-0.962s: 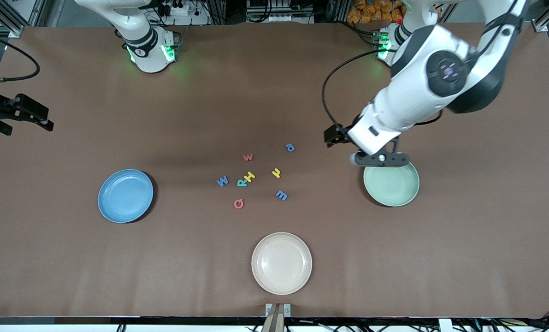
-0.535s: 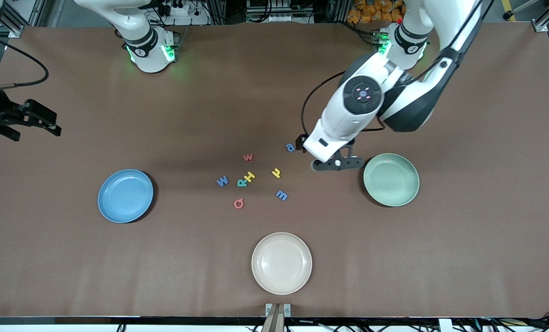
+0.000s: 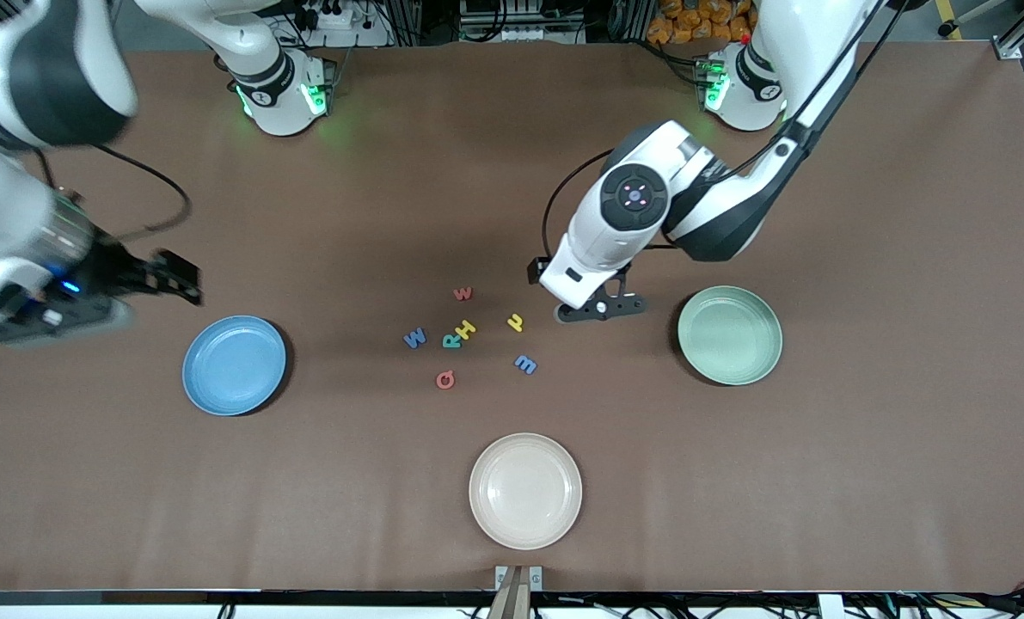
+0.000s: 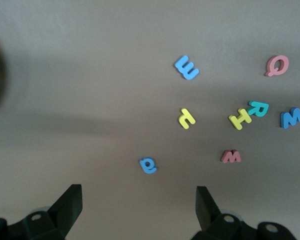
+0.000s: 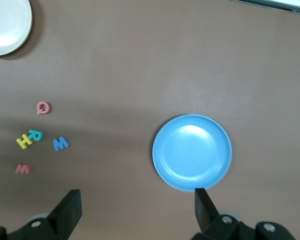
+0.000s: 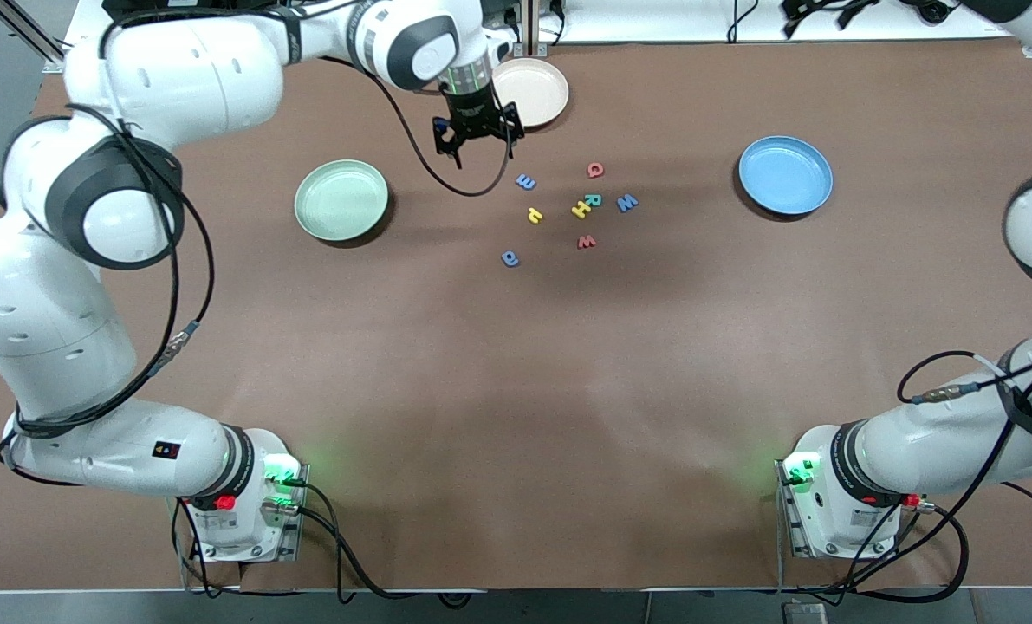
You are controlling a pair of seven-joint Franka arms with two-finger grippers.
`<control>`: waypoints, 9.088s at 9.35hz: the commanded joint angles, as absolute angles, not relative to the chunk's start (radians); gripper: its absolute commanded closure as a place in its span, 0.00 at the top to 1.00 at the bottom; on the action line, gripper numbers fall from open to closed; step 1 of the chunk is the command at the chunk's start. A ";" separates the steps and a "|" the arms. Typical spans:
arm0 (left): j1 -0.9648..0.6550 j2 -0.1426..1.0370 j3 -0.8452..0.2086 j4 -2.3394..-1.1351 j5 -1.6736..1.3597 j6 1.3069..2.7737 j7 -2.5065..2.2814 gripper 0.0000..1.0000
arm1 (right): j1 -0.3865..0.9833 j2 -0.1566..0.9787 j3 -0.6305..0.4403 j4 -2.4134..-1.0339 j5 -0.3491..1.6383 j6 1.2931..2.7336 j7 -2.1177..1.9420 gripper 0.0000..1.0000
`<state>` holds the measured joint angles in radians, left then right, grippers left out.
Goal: Sort uppercase to blue plate, lowercase to green plate
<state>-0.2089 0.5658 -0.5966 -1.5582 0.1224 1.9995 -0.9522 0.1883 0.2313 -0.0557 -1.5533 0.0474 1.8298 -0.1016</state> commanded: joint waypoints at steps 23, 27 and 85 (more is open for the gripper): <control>-0.295 0.726 -0.600 -1.884 0.463 2.427 -1.575 0.74 | 0.411 0.618 -0.061 -1.534 0.023 2.215 0.052 1.00; -0.288 0.733 -0.600 -1.882 0.463 2.427 -1.575 0.64 | 0.417 0.623 -0.061 -1.534 0.025 2.226 0.071 1.00; 0.368 0.581 -0.612 -1.606 0.223 1.867 -0.552 0.49 | 0.577 0.581 -0.043 -1.890 0.040 2.532 -0.054 1.00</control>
<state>0.3679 0.6091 -0.6023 -1.6183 0.2357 1.8726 -0.5434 0.5758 0.6010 -0.0491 -1.8405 0.0357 2.4891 -0.0321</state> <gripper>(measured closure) 0.507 0.000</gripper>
